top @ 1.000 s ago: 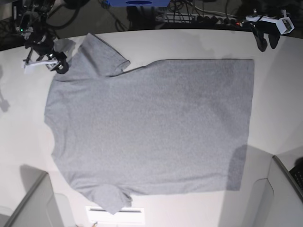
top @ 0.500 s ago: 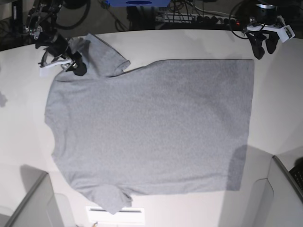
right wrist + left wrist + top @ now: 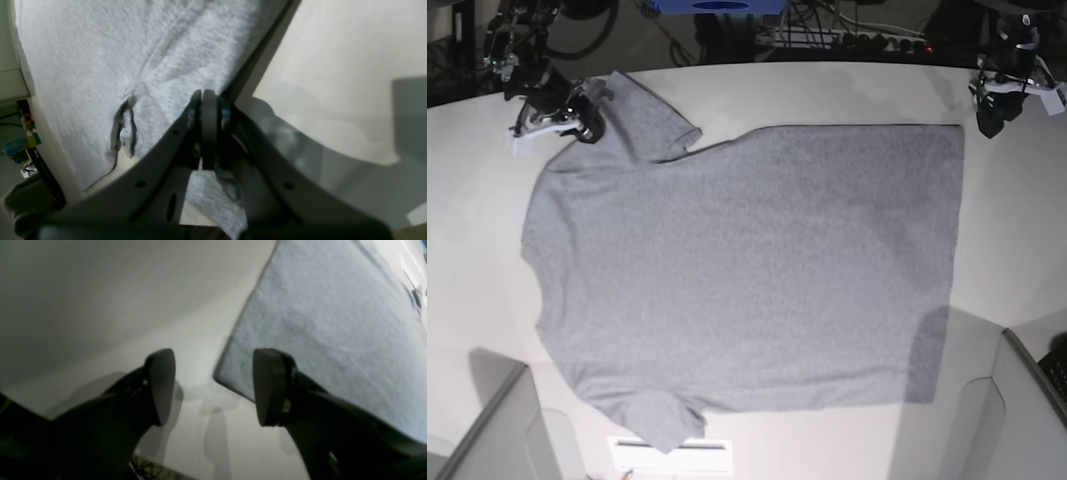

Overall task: Fold the T-shirt properly
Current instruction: 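Move both grippers down toward the shoulder corners of the grey T-shirt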

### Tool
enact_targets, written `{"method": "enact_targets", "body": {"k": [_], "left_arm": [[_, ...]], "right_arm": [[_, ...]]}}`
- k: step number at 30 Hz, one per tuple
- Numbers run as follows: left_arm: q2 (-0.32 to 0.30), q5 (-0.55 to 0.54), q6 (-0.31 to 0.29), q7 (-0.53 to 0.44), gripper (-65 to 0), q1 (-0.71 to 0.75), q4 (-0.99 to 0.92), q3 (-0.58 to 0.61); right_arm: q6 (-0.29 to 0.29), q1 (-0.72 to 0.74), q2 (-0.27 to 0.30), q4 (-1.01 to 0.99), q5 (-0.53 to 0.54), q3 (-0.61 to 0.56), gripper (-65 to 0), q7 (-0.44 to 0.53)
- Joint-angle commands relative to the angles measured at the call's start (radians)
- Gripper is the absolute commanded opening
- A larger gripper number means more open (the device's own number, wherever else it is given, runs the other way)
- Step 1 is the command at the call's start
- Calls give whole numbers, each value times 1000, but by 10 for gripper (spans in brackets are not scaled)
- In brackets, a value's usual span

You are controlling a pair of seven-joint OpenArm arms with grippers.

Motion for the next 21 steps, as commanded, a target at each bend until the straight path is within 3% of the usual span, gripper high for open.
{"method": "enact_targets", "body": {"k": [1, 21], "left_arm": [[-7, -17, -7, 6, -296, -7, -4, -9], [-8, -18, -7, 19, -298, -145, -196, 127]], "right_arm": [[-22, -8, 2, 1, -33, -1, -650, -35], [-23, -8, 2, 9, -33, -1, -650, -30]]}}
